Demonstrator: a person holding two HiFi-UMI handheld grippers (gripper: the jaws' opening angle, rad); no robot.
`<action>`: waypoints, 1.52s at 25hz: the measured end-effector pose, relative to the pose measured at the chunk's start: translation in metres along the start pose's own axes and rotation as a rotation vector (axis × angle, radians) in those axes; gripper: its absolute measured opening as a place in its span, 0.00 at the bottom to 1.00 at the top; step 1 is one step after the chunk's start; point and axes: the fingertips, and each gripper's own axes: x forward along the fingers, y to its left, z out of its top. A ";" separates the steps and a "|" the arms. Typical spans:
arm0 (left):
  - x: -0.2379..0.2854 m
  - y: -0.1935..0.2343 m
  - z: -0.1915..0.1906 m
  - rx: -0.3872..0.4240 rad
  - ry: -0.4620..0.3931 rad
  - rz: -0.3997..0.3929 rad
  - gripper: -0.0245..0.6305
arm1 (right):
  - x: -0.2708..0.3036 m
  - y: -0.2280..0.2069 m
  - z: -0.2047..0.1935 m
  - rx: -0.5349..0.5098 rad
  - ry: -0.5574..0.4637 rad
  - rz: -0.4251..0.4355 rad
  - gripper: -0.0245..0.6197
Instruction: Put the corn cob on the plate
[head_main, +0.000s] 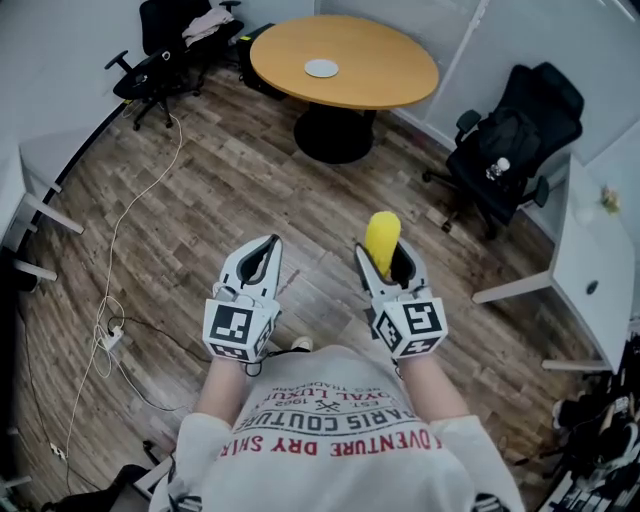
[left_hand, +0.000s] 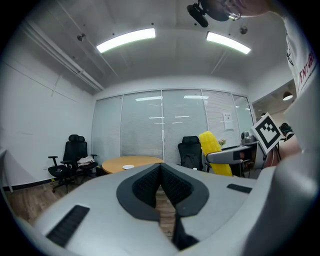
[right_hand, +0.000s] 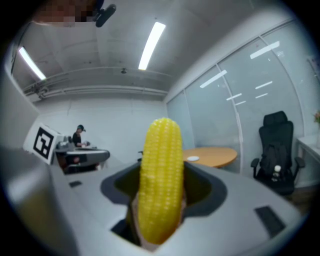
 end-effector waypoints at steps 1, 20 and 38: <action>0.002 0.009 -0.001 0.002 0.001 0.000 0.09 | 0.008 0.004 0.000 0.001 0.000 0.000 0.45; 0.051 0.135 -0.034 -0.029 0.081 0.144 0.09 | 0.150 0.008 -0.009 0.063 0.054 0.140 0.45; 0.287 0.159 -0.015 -0.046 0.047 0.248 0.09 | 0.316 -0.168 0.042 0.009 0.068 0.307 0.45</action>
